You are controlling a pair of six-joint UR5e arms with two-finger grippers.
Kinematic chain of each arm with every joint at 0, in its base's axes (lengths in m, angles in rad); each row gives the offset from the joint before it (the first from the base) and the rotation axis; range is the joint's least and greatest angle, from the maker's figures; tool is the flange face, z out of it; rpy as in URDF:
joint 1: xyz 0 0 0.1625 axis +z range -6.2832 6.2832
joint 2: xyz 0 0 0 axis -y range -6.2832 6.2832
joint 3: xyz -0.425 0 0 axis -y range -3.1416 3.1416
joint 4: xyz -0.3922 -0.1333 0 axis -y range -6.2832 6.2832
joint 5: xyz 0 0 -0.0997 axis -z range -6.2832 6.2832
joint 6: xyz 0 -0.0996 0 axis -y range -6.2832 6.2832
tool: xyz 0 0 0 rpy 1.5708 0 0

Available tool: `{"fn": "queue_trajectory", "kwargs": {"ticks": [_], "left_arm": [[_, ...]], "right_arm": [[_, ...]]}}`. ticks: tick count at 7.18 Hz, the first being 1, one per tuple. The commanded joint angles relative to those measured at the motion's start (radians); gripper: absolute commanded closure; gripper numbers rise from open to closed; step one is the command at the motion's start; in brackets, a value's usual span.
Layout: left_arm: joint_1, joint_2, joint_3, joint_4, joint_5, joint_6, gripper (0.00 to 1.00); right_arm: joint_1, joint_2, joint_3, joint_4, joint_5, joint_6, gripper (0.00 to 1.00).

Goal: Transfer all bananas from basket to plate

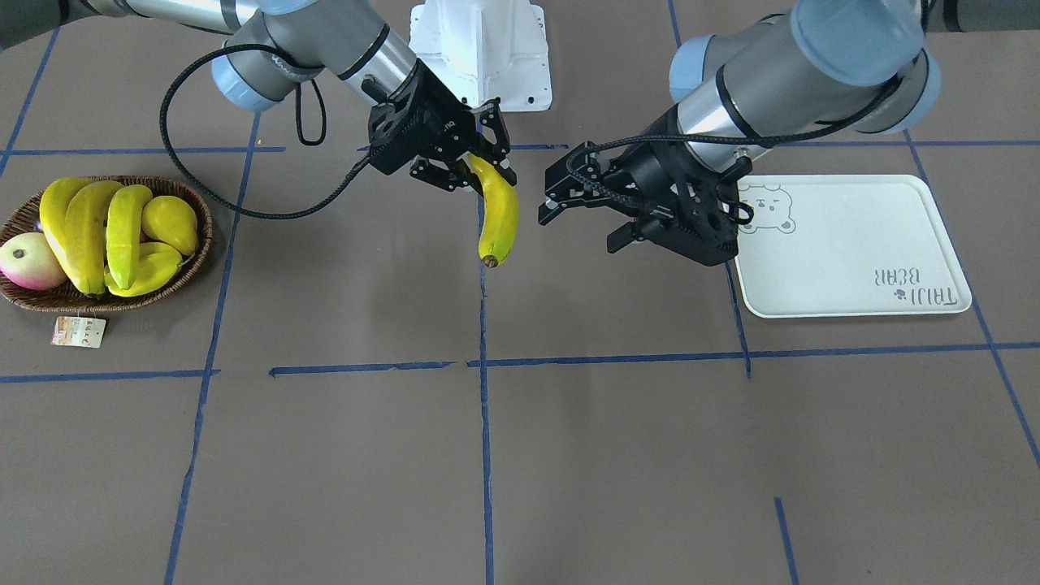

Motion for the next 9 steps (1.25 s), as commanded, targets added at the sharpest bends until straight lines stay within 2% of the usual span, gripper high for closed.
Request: {"fn": "queue_trajectory", "kwargs": {"ticks": [1, 2, 4, 6, 8, 9], "left_arm": [[0.042, -0.009, 0.016, -0.032, 0.017, -0.013, 0.01], [0.061, -0.009, 0.018, -0.04, 0.017, -0.013, 0.01], [0.09, -0.007, 0.018, -0.04, 0.032, -0.014, 0.12], [0.098, -0.006, 0.018, -0.04, 0.033, -0.014, 0.3], [0.098, -0.004, 0.018, -0.04, 0.033, -0.014, 0.44], [0.098, -0.004, 0.016, -0.042, 0.033, -0.016, 0.65]], "right_arm": [[-0.014, 0.026, -0.001, 0.004, -0.019, 0.011, 0.97], [-0.014, 0.035, -0.001, 0.004, -0.019, 0.012, 0.97], [-0.016, 0.04, -0.001, 0.007, -0.019, 0.012, 0.97], [-0.017, 0.04, -0.001, 0.007, -0.019, 0.012, 0.97], [-0.017, 0.04, -0.001, 0.008, -0.019, 0.011, 0.96], [-0.017, 0.04, -0.001, 0.008, -0.019, 0.011, 0.92]]}}
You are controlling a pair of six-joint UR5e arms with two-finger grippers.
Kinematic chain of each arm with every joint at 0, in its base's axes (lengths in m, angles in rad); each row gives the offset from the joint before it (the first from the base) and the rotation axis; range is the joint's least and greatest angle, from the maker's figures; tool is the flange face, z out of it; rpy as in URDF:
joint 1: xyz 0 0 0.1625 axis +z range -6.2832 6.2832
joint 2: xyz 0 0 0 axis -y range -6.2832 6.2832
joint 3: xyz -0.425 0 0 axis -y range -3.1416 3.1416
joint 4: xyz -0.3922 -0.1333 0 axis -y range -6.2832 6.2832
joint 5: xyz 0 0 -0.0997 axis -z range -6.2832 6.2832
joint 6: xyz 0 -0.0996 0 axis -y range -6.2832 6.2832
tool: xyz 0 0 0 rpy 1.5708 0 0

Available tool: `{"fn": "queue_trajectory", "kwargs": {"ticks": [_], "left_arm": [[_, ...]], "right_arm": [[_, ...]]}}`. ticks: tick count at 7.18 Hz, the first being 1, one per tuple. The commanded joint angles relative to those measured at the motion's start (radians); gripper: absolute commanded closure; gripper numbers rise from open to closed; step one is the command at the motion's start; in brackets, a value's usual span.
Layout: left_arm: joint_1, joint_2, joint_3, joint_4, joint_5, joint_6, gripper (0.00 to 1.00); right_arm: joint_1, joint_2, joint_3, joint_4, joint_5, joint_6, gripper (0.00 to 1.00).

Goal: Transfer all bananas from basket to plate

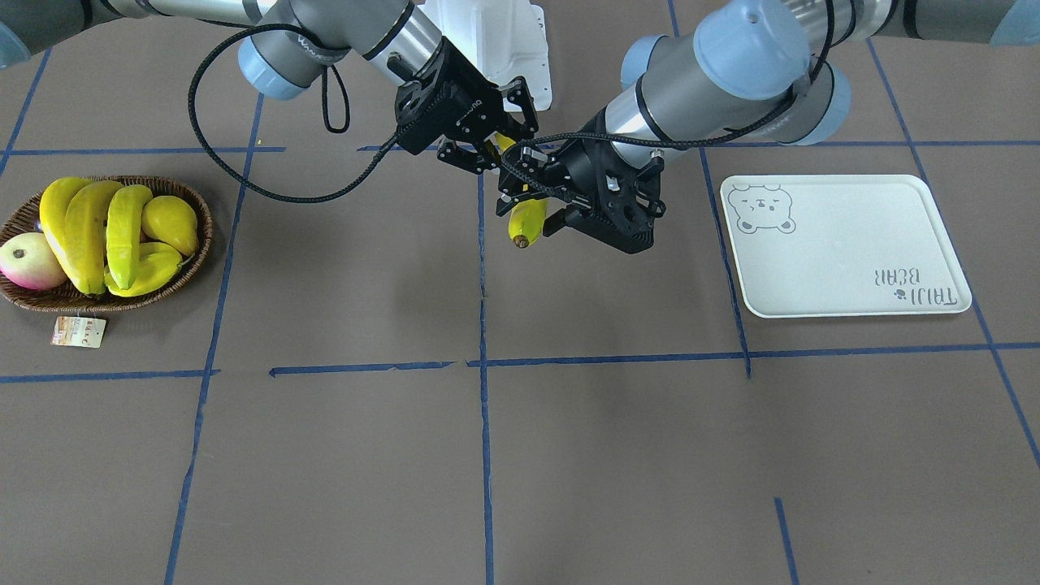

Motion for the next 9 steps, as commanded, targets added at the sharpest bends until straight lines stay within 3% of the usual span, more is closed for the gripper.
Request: {"fn": "queue_trajectory", "kwargs": {"ticks": [1, 2, 3, 4, 9], "left_arm": [[0.0, 0.002, -0.003, -0.001, 0.0, -0.003, 0.93], [0.0, 0.003, -0.007, -0.001, 0.0, -0.024, 0.95], [-0.001, 0.005, -0.009, -0.004, 0.0, -0.044, 0.99], [-0.001, 0.005, -0.009, -0.007, 0.0, -0.046, 1.0], [-0.003, 0.029, -0.017, -0.009, 0.0, -0.049, 1.0]], "right_arm": [[0.0, 0.0, 0.0, -0.001, 0.0, 0.001, 0.86], [0.0, 0.0, 0.0, -0.003, 0.0, 0.002, 0.66], [0.0, 0.001, 0.0, -0.006, 0.0, 0.03, 0.16], [0.0, 0.001, 0.0, -0.007, 0.0, 0.06, 0.01], [0.014, 0.001, 0.009, -0.001, 0.0, 0.062, 0.0]]}}
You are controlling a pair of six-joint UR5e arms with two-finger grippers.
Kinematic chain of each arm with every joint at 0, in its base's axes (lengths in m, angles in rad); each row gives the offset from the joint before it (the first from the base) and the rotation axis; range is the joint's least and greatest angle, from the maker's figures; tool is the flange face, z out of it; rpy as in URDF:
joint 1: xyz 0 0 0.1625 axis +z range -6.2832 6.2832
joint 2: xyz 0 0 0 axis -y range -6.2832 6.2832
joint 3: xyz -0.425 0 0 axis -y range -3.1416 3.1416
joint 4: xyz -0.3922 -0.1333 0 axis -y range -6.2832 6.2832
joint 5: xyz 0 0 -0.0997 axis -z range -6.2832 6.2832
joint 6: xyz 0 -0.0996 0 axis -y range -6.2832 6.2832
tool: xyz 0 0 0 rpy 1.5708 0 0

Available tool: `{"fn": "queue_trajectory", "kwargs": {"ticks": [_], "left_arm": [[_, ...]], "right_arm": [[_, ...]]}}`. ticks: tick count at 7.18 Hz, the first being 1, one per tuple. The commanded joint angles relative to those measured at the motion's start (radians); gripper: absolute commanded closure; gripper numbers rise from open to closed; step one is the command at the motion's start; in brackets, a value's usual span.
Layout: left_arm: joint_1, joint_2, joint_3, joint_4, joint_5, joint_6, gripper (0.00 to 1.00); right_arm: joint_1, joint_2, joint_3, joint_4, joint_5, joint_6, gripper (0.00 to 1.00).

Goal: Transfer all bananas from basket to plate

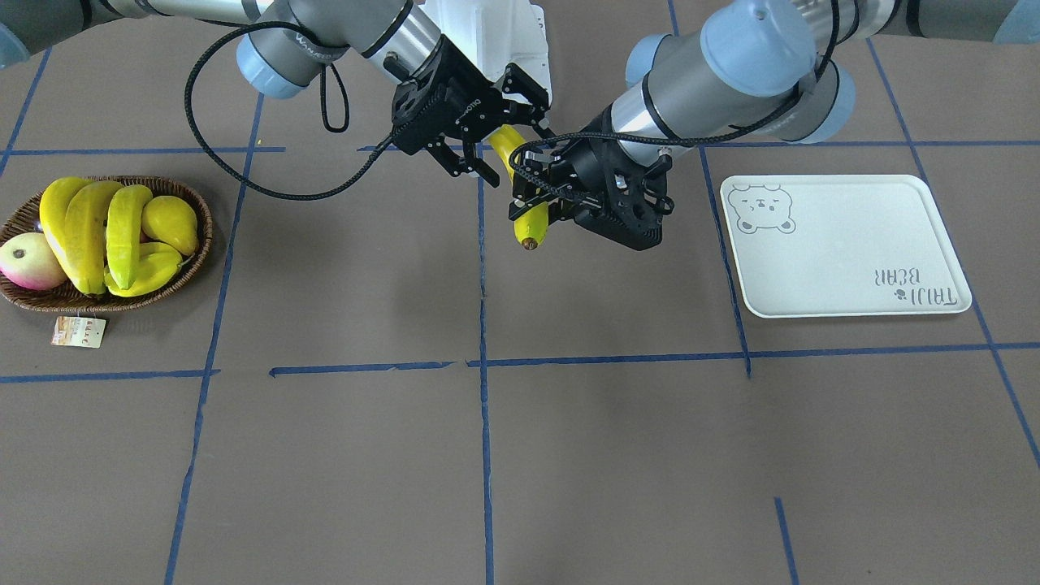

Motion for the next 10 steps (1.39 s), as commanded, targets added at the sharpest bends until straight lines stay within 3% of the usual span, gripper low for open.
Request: {"fn": "queue_trajectory", "kwargs": {"ticks": [1, 3, 7, 8, 10], "left_arm": [[0.001, 0.024, -0.001, -0.006, 0.0, 0.003, 1.0], [-0.002, 0.087, 0.0, -0.06, 0.0, 0.012, 1.0], [-0.042, 0.112, 0.0, -0.068, -0.002, 0.006, 1.0], [-0.065, 0.141, -0.003, -0.062, 0.001, -0.002, 1.0], [-0.134, 0.216, -0.017, -0.058, 0.018, -0.002, 1.0]], "right_arm": [[0.015, 0.0, 0.005, -0.006, 0.003, 0.0, 0.0], [0.024, -0.002, 0.015, -0.015, 0.006, 0.0, 0.0], [0.056, -0.012, 0.015, -0.04, 0.023, -0.001, 0.0], [0.062, -0.017, 0.028, -0.093, 0.04, -0.001, 0.0], [0.082, -0.024, 0.141, -0.324, 0.061, -0.003, 0.0]]}}
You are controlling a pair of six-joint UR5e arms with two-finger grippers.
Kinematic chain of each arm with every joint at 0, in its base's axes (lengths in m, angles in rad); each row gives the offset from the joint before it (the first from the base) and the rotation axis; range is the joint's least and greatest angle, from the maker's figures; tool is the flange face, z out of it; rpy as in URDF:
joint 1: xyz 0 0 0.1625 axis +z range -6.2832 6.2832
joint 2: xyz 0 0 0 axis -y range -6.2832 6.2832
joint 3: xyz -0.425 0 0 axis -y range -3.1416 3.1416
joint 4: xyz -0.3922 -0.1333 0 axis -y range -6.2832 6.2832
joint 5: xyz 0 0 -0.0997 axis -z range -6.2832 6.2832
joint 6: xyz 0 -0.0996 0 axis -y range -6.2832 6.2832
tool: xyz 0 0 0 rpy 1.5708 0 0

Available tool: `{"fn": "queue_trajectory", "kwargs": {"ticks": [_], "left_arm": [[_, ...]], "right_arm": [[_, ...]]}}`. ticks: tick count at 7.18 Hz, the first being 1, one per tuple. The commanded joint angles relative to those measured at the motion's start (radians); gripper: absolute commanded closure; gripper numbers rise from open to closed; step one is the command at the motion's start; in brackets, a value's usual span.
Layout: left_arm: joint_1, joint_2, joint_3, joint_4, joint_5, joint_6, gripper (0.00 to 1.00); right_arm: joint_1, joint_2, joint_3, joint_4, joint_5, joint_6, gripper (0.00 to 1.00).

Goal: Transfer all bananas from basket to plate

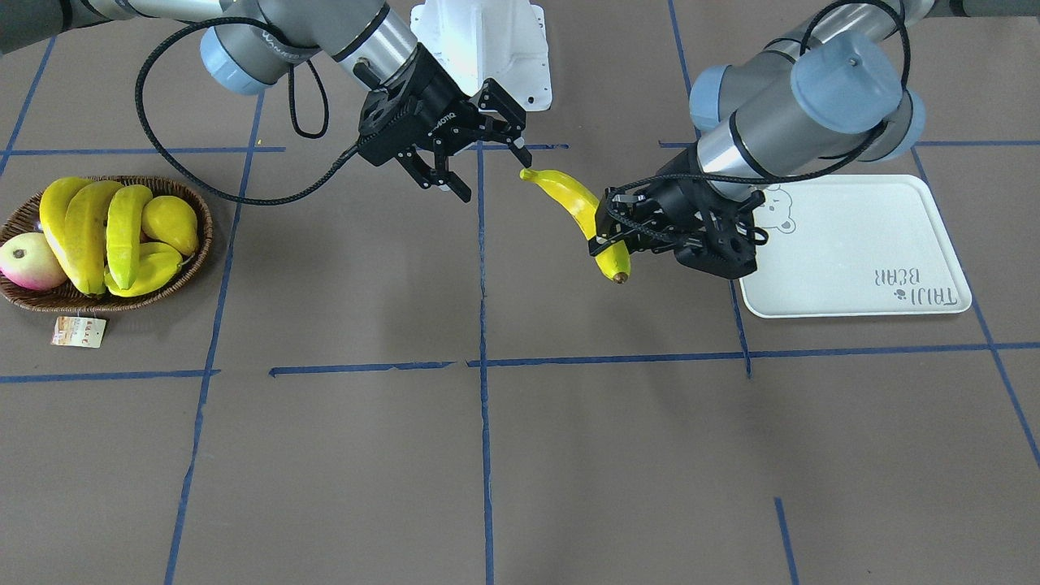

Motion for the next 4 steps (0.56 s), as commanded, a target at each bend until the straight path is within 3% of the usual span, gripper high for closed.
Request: {"fn": "queue_trajectory", "kwargs": {"ticks": [1, 4], "left_arm": [[-0.076, 0.104, -0.037, 0.003, 0.006, 0.002, 1.0], [-0.199, 0.311, -0.124, 0.002, 0.0, 0.104, 1.0]], "right_arm": [[0.043, -0.025, 0.107, -0.245, 0.044, -0.012, 0.0], [0.242, -0.106, 0.12, -0.41, 0.275, -0.172, 0.0]]}}
